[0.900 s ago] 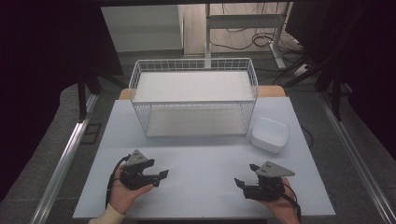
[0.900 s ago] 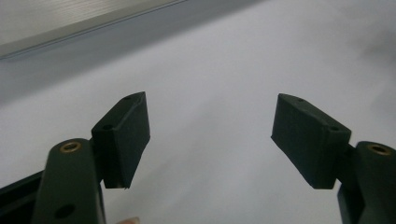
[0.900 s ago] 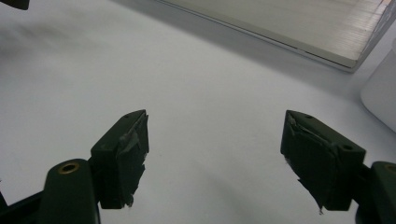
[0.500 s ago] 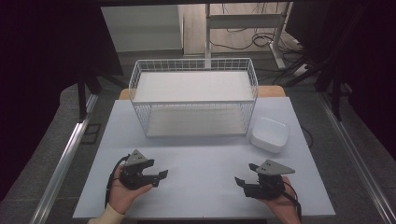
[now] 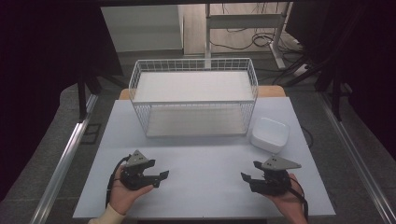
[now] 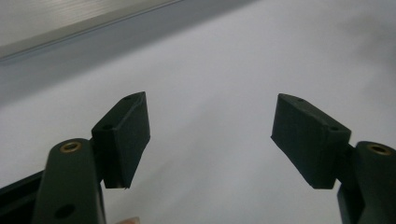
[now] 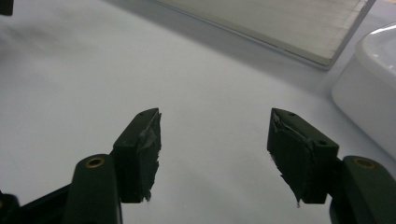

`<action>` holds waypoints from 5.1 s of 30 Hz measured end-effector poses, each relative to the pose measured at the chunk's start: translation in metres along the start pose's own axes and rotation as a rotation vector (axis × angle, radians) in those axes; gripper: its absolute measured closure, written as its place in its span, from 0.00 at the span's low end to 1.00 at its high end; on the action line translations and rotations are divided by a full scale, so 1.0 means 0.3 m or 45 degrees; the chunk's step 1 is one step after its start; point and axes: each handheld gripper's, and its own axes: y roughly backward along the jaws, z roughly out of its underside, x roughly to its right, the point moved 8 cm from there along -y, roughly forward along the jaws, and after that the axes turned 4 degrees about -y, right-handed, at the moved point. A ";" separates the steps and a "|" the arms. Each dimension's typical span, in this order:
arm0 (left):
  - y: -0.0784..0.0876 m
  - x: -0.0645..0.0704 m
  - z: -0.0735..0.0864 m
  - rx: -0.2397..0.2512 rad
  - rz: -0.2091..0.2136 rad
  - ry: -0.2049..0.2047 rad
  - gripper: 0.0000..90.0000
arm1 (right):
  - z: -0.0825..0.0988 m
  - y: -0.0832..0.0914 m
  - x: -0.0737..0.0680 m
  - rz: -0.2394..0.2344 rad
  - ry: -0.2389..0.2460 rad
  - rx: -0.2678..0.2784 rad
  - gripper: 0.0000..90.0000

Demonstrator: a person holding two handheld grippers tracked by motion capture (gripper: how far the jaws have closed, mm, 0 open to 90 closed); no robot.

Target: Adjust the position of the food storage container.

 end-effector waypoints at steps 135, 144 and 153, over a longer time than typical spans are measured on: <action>-0.005 -0.011 0.008 -0.013 0.021 0.035 0.30 | 0.012 -0.047 0.442 0.157 0.051 -0.514 1.00; 0.011 -0.037 0.006 0.001 0.007 0.070 0.30 | 0.031 -0.078 0.261 0.036 0.081 -0.541 1.00; 0.007 -0.036 0.008 -0.005 0.003 0.077 0.30 | 0.061 -0.069 0.159 -0.022 0.072 -0.528 1.00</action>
